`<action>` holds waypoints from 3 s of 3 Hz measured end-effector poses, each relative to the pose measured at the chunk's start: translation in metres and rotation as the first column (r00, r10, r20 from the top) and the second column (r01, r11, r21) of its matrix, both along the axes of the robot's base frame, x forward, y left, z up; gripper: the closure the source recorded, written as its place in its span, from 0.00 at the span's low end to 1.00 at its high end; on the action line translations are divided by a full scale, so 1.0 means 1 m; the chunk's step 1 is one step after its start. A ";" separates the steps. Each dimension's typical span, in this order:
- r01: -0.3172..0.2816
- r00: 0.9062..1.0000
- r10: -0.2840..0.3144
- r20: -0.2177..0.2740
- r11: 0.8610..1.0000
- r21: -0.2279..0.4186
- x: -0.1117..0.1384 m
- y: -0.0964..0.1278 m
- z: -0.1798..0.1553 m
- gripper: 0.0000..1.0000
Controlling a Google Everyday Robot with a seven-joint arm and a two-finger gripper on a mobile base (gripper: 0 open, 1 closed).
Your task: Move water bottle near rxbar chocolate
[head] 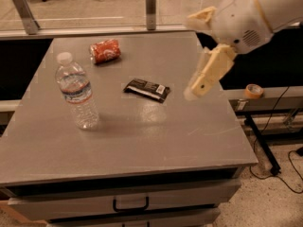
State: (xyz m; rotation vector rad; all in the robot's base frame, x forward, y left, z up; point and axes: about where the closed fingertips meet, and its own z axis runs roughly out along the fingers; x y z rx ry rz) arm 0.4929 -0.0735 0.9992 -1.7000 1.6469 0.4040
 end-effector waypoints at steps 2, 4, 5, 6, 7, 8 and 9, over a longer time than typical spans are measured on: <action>-0.016 1.000 0.017 -0.008 0.995 0.103 -0.007 0.023 0.007 0.00; 0.026 0.996 -0.005 -0.086 0.970 0.241 0.040 0.114 -0.053 0.00; 0.004 0.986 0.040 -0.164 0.965 0.261 0.047 0.160 -0.082 0.00; -0.093 0.959 0.163 -0.231 0.954 0.286 0.043 0.204 -0.106 0.18; -0.173 0.923 0.266 -0.278 0.932 0.319 0.041 0.231 -0.118 0.41; -0.227 0.884 0.342 -0.318 0.910 0.346 0.038 0.246 -0.127 0.65; -0.258 0.861 0.389 -0.328 0.889 0.378 0.034 0.252 -0.130 0.63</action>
Offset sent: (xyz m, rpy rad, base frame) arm 0.0026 0.0191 -0.0009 0.1468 -0.0084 -0.0411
